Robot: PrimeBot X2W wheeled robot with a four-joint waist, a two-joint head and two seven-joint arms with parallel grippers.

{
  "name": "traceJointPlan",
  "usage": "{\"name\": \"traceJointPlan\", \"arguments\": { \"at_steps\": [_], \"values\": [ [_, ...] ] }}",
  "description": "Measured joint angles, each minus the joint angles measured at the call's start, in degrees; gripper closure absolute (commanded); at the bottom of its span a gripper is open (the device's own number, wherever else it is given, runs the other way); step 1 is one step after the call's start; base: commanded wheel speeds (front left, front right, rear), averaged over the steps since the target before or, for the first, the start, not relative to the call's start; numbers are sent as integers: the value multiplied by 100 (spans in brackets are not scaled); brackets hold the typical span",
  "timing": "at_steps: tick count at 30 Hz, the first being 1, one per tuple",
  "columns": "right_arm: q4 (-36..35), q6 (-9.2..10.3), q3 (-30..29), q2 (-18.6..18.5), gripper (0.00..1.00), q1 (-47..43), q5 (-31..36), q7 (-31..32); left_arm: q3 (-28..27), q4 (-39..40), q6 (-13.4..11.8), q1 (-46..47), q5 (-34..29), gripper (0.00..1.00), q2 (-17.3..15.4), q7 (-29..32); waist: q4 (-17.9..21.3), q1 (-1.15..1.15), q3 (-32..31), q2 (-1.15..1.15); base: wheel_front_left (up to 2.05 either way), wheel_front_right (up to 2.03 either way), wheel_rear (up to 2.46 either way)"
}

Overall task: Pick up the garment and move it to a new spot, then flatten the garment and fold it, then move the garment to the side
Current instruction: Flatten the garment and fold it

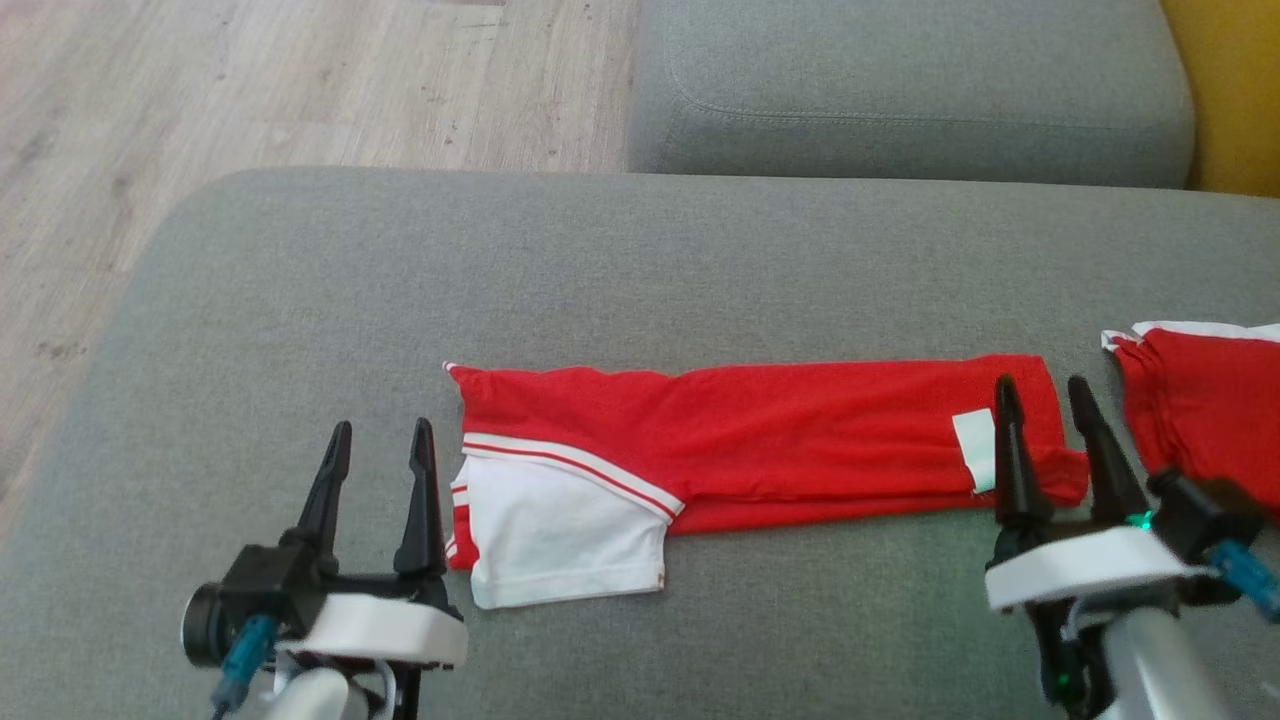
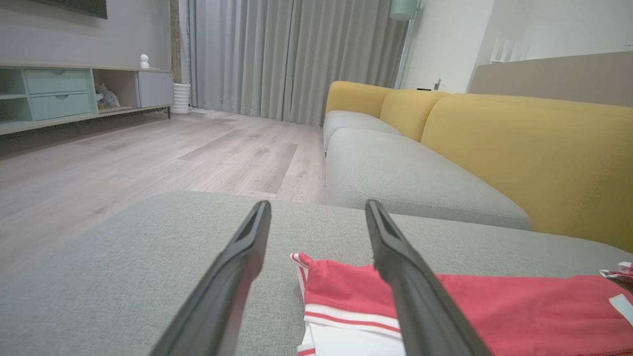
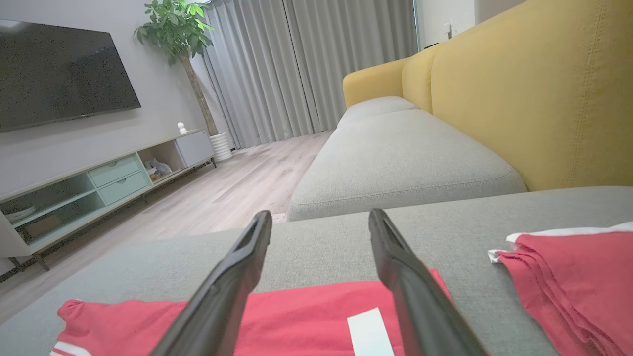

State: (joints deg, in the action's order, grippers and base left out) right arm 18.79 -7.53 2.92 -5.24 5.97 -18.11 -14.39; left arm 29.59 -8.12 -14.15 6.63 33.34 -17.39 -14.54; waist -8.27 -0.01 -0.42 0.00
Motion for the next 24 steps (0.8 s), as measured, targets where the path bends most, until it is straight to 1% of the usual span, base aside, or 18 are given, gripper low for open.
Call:
{"name": "traceJointPlan", "arguments": {
  "at_steps": [4, 6, 7, 13, 16, 20, 24],
  "values": [
    [-54, 0, -21, 119, 0, -230, 212, 0, -447, -97, 311, -220, -488, 0, 327, 0, 0, 0, -9, 0, 0, 0, 0],
    [-52, 0, 4, 141, 0, -367, 310, 0, -583, -222, 453, -376, -676, 0, 432, 0, 9, 0, -9, 0, 0, 0, 0],
    [-57, 0, -4, 155, 0, -474, 363, 0, -731, -353, 567, -520, -875, 0, 517, 0, 11, 0, -11, 0, 0, 0, 0],
    [-79, 0, -29, 193, 0, -513, 511, 0, -1109, -524, 954, -591, -1218, 0, 782, 0, 7, 1, 23, 0, 0, 0, 0],
    [-44, 0, -85, 207, 0, -492, 614, 0, -1205, -632, 1084, -586, -1359, 0, 907, 0, -2, 0, 97, 0, 0, 0, 0],
    [406, 0, -316, 213, 0, -166, 834, 96, -1344, -688, 1262, -525, -1526, 0, 1046, 0, -3, 1, 233, 0, 0, 0, 0],
    [937, 0, -821, 211, 0, 320, 1014, 332, -1458, -765, 1390, -364, -1655, 0, 1161, 0, -46, 1, 394, 0, 0, 0, 0]
  ]
}}
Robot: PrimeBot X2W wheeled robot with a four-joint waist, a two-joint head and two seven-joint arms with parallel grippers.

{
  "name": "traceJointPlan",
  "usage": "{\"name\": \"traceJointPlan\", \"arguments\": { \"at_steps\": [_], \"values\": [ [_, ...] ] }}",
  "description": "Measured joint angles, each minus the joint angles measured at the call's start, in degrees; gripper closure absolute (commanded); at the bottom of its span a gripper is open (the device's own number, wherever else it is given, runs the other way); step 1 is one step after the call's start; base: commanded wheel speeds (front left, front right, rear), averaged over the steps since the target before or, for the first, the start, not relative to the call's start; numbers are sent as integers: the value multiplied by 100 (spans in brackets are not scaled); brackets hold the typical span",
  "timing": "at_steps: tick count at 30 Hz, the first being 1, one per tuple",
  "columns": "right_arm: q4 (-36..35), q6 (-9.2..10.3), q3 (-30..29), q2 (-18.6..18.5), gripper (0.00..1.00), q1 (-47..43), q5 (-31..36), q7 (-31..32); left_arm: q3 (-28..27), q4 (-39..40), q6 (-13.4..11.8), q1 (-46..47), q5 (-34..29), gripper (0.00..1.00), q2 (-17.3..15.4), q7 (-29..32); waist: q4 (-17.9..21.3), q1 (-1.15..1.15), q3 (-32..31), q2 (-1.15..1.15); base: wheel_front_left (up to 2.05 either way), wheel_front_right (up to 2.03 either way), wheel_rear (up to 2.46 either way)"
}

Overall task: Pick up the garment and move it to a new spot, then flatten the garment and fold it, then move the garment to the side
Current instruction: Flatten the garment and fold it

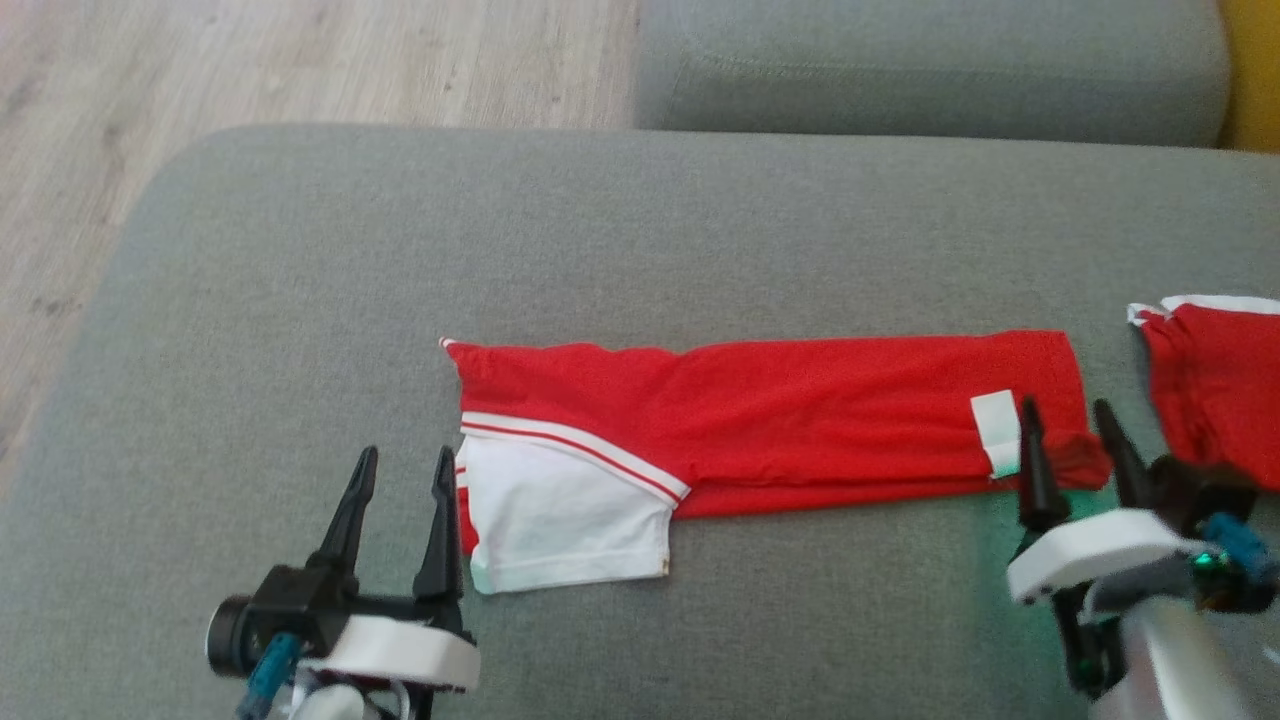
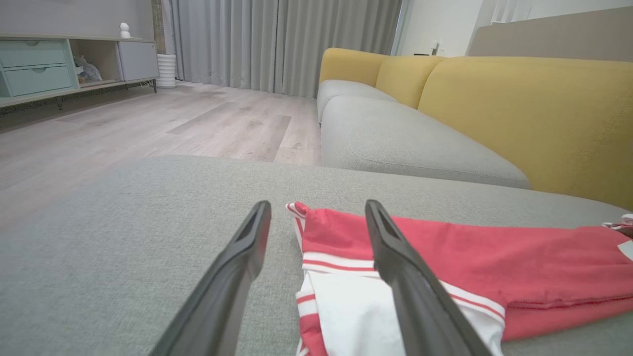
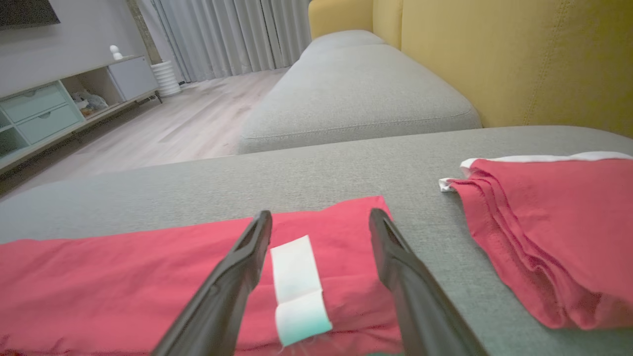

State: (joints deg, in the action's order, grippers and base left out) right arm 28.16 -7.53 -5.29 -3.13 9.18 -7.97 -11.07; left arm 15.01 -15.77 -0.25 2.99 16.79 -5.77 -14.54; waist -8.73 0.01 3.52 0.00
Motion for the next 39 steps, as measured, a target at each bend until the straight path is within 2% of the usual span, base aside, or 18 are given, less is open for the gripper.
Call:
{"name": "traceJointPlan", "arguments": {
  "at_steps": [5, 12, 20, 21, 22, 30, 35, 39],
  "values": [
    [647, -1, -742, 1, 0, 477, 257, 212, -46, -8, 157, 187, -121, 0, 138, 0, -97, 0, 216, 0, 0, 0, 0],
    [1380, -1, -1432, 30, 0, 733, 592, 310, -188, -178, 263, 260, -183, 0, 241, 0, -224, 0, 415, 0, 0, 0, 0],
    [1964, 0, -1413, 25, 0, 1059, 525, 282, -223, -298, 285, 281, -325, 0, 274, 0, -208, 0, 478, 0, 0, 0, 0],
    [1964, 0, -1413, 25, 63, 1059, 525, 282, -223, -298, 285, 281, -325, 0, 274, 0, -208, 0, 478, 0, 0, 0, 0],
    [2022, 0, -1356, 21, 100, 1096, 493, 267, -225, -322, 286, 296, -326, 0, 276, 0, -199, 0, 478, 0, 0, 0, 0],
    [2279, -1, -1034, 26, 100, 1156, 337, 80, -408, -332, 324, 416, -370, 0, 289, 0, -102, 0, 371, 0, 0, 0, 0],
    [2275, -1, -1203, 16, 100, 1113, 480, 36, -444, -334, 335, 356, -449, 0, 290, 0, -26, -1, 209, 0, 0, 0, 0],
    [2149, -1, -1433, -156, 100, 1011, 503, 22, -542, -380, 353, 288, -477, 0, 290, 0, 22, -1, 53, 0, 0, 0, 0]
  ]
}}
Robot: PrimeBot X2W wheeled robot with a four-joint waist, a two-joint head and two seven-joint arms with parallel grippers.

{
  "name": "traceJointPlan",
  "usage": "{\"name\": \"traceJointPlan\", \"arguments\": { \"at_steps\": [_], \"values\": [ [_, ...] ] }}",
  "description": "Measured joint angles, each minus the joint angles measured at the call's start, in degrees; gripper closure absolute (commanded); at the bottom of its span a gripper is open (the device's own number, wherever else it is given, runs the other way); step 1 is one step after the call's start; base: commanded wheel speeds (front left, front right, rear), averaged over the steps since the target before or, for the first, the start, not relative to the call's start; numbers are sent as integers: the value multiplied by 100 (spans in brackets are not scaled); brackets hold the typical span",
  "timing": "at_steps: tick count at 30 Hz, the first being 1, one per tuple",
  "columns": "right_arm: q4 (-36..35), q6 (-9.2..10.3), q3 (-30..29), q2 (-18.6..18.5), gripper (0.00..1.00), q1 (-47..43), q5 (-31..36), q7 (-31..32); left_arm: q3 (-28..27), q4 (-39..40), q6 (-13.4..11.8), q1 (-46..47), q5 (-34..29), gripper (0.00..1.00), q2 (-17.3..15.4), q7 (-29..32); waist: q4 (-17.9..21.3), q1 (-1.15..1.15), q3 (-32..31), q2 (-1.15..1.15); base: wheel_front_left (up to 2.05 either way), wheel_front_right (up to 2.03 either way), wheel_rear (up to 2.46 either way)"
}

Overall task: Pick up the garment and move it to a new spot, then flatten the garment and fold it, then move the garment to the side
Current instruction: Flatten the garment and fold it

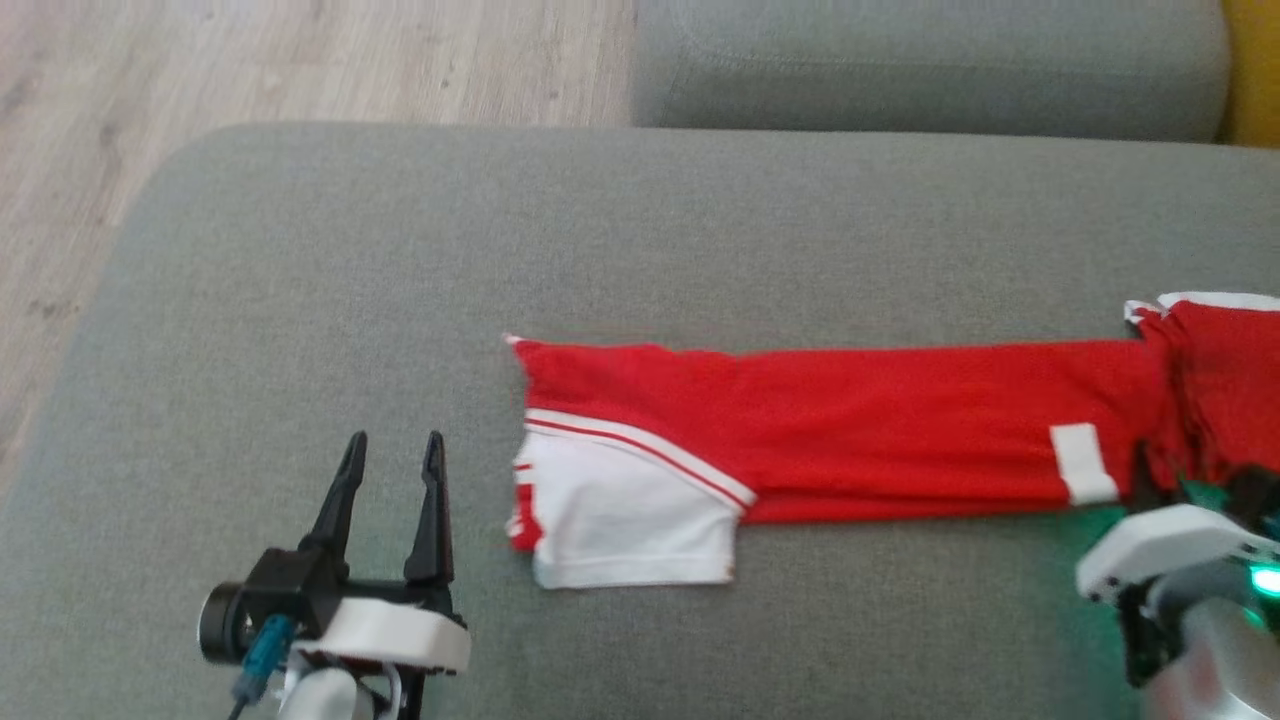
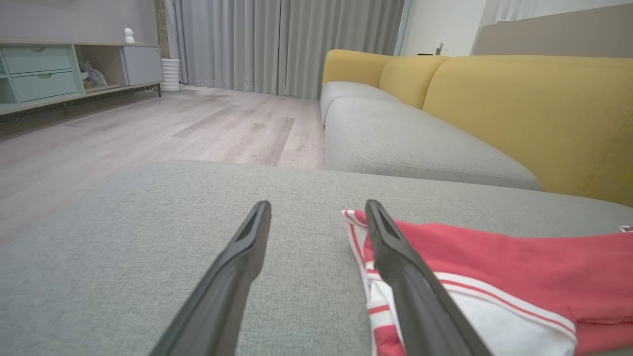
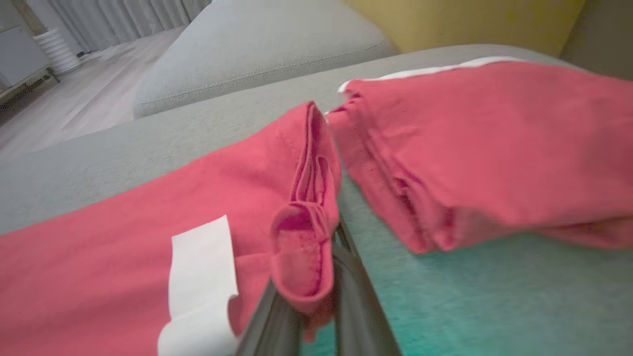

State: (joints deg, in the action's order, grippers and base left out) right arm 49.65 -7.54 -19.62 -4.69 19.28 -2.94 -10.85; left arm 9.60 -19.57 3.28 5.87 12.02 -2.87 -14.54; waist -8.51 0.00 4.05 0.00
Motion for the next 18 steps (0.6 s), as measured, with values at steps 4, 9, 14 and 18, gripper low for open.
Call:
{"name": "traceJointPlan", "arguments": {
  "at_steps": [4, 9, 14, 18],
  "values": [
    [-129, 0, -188, -146, 100, -208, -1, 3, -10, -11, 26, -136, 0, 0, 0, 0, 26, 0, -161, 0, 0, 0, 0],
    [-388, 1, -87, -89, 100, -305, -101, 78, -18, -18, 29, -187, -2, 0, 0, 0, 30, 0, -356, 0, 0, 0, 0],
    [-761, 0, 344, 75, 100, -382, -438, 205, -67, 5, 27, -311, -62, 0, 0, 0, -44, -1, -557, 0, 0, 0, 0],
    [-1176, 1, 868, 132, 100, -432, -757, 393, -157, 60, 26, -373, -156, 0, -5, 0, -188, -1, -643, 0, 0, 0, 0]
  ]
}}
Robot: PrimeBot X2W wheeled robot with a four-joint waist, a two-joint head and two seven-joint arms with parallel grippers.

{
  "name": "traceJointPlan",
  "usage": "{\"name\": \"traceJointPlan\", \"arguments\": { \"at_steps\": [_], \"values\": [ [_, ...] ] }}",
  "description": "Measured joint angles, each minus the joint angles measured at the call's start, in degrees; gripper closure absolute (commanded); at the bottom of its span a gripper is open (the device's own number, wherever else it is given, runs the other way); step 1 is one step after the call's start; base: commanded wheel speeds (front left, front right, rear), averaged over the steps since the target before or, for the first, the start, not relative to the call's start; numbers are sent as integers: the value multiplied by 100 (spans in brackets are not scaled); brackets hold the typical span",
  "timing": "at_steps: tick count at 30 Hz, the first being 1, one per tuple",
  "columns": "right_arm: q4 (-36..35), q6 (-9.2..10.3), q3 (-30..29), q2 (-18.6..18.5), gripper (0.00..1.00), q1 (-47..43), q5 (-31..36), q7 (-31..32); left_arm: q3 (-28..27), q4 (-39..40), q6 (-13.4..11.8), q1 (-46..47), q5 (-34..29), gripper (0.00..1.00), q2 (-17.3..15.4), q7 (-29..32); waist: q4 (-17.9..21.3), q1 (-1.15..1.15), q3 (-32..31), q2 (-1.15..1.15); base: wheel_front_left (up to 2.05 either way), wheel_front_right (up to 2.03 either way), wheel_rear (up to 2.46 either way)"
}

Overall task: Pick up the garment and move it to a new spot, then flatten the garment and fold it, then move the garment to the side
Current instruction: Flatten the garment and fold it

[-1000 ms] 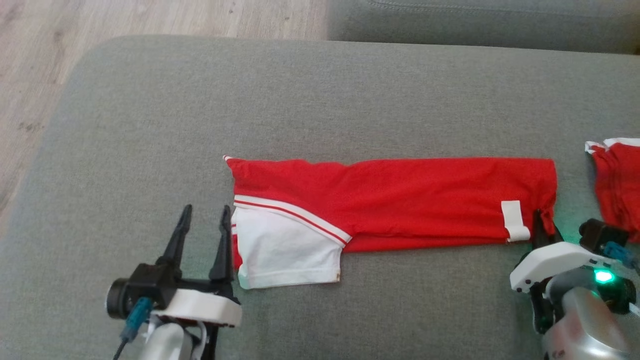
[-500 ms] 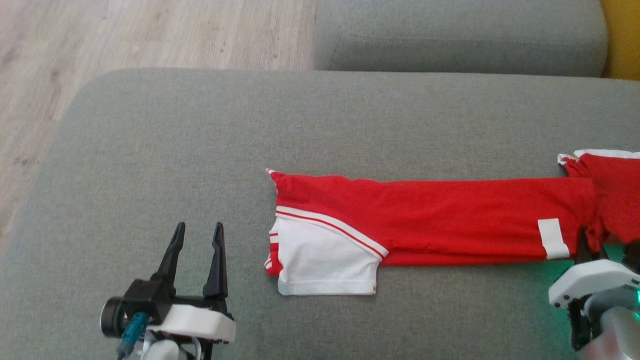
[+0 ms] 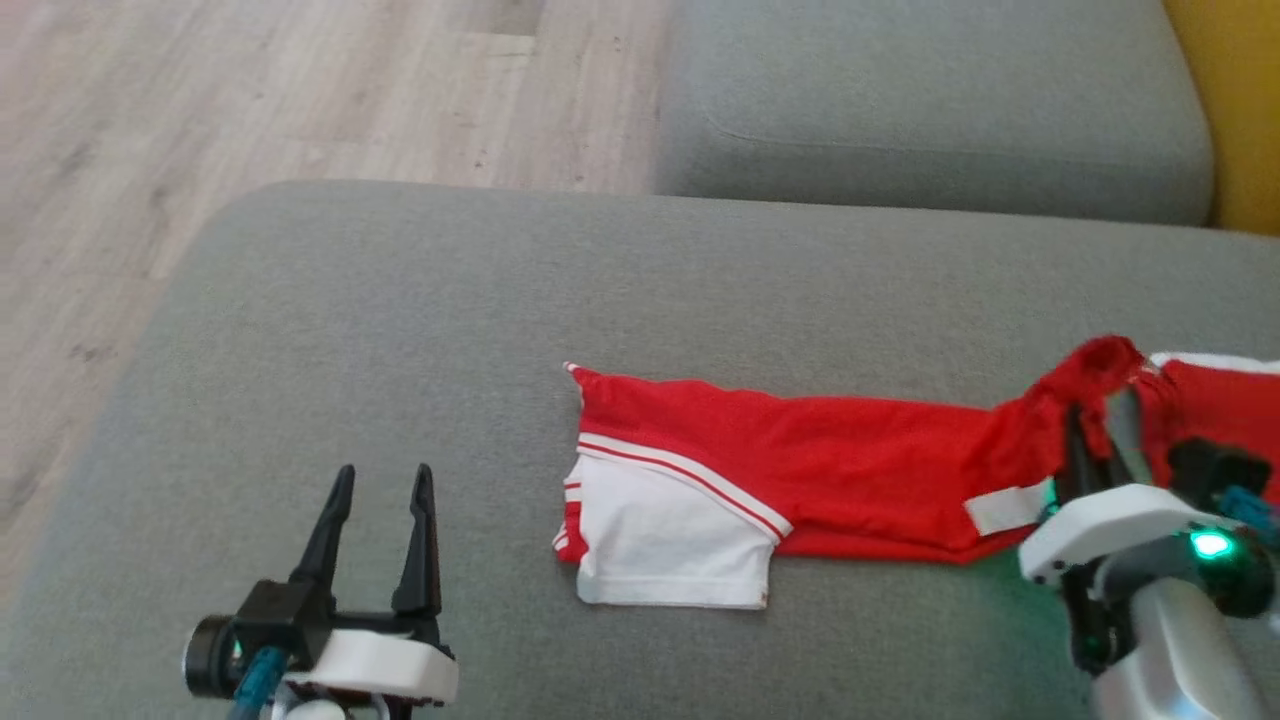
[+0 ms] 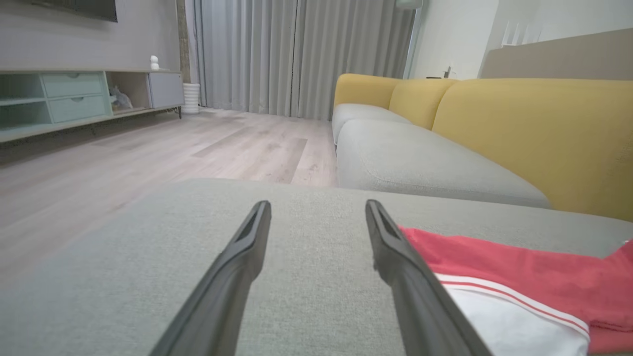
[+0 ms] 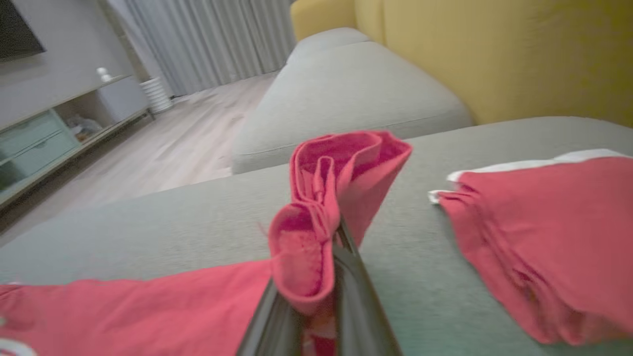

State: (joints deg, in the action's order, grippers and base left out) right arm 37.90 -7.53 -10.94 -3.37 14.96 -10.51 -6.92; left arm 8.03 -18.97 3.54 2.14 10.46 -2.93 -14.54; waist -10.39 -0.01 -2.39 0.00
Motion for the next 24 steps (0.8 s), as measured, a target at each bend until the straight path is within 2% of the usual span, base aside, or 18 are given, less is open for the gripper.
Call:
{"name": "traceJointPlan", "arguments": {
  "at_steps": [6, 13, 18, 24],
  "values": [
    [-464, 0, 1020, 46, 100, -136, -775, 237, -49, 93, 3, -2, -60, 0, -7, 0, -337, 0, -76, 0, 0, 0, 0],
    [-517, 0, 2115, 60, 100, -152, -1427, 267, -42, 196, 54, -1, -96, 0, -7, 0, -875, 0, -128, 0, 0, 0, 0],
    [-96, 0, 2725, 58, 100, -48, -1830, 160, -33, 248, 55, 1, -94, 0, -8, 0, -1320, 0, -83, 0, 0, 0, 0],
    [474, 0, 3174, 53, 100, 510, -1986, 62, 59, 248, 56, 58, -70, 0, -5, 0, -1610, 2, 182, 0, 0, 0, 0]
  ]
}}
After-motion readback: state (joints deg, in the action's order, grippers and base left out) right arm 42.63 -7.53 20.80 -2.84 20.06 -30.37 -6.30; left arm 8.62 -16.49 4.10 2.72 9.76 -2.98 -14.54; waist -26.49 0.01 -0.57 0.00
